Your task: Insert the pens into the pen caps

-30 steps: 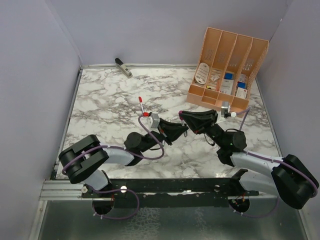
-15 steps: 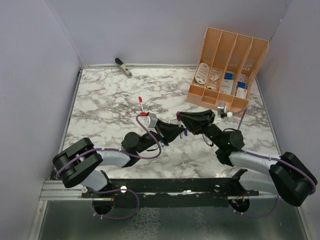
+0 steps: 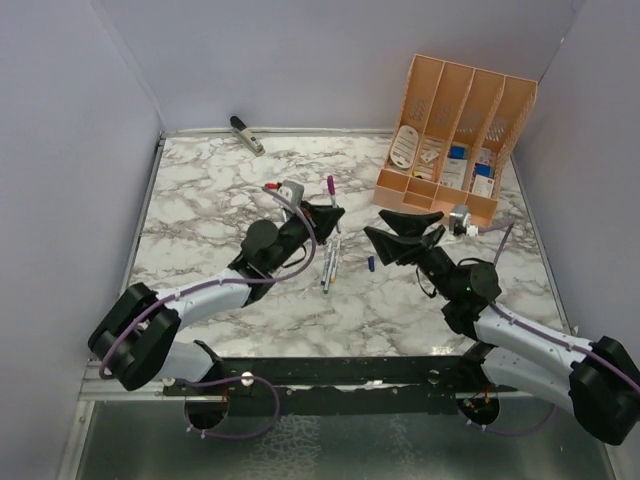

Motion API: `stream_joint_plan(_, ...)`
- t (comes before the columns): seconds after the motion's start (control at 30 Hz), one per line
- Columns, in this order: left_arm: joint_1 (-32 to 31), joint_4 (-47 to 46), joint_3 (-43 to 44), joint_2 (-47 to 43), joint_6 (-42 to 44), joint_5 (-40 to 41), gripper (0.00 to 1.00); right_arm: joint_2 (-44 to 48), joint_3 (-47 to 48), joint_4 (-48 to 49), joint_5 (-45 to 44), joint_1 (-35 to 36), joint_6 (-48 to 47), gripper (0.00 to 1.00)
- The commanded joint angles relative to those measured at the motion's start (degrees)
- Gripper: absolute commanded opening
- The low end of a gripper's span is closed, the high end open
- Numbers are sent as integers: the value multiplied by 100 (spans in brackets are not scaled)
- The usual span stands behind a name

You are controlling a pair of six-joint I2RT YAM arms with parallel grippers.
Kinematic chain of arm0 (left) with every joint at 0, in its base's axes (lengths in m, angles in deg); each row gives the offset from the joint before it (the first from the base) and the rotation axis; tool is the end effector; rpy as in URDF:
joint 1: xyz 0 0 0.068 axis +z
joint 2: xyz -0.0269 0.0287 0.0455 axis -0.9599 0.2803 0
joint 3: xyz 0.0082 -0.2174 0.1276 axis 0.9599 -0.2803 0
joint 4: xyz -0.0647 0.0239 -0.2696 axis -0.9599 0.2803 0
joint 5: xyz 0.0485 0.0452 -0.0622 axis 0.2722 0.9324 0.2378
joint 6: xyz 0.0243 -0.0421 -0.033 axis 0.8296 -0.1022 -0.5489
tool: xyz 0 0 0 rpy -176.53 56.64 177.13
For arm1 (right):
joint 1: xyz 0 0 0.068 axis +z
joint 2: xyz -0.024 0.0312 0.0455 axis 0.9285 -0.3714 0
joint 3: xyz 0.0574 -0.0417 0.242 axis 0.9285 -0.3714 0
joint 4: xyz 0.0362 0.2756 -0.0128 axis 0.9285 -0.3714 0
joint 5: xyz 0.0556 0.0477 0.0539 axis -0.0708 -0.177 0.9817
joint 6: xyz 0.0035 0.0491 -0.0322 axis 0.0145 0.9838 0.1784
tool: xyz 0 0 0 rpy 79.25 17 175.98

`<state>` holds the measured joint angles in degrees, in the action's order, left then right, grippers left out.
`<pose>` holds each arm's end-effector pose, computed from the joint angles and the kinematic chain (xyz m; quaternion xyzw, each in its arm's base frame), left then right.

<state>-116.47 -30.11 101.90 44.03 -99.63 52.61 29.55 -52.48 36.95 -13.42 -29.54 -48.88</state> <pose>0.2226 -0.2088 0.2331 0.0985 0.6235 -0.4647 0.6210 0.1795 0.1503 0.2479 -0.1036 0.5287 0.4891 0.6859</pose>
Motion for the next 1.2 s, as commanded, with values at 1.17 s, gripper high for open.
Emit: stream_joint_plan(1.17, 1817, 4320, 3291, 3761, -51, 304, 40, 762, 19, -1956, -802, -7, -152, 68)
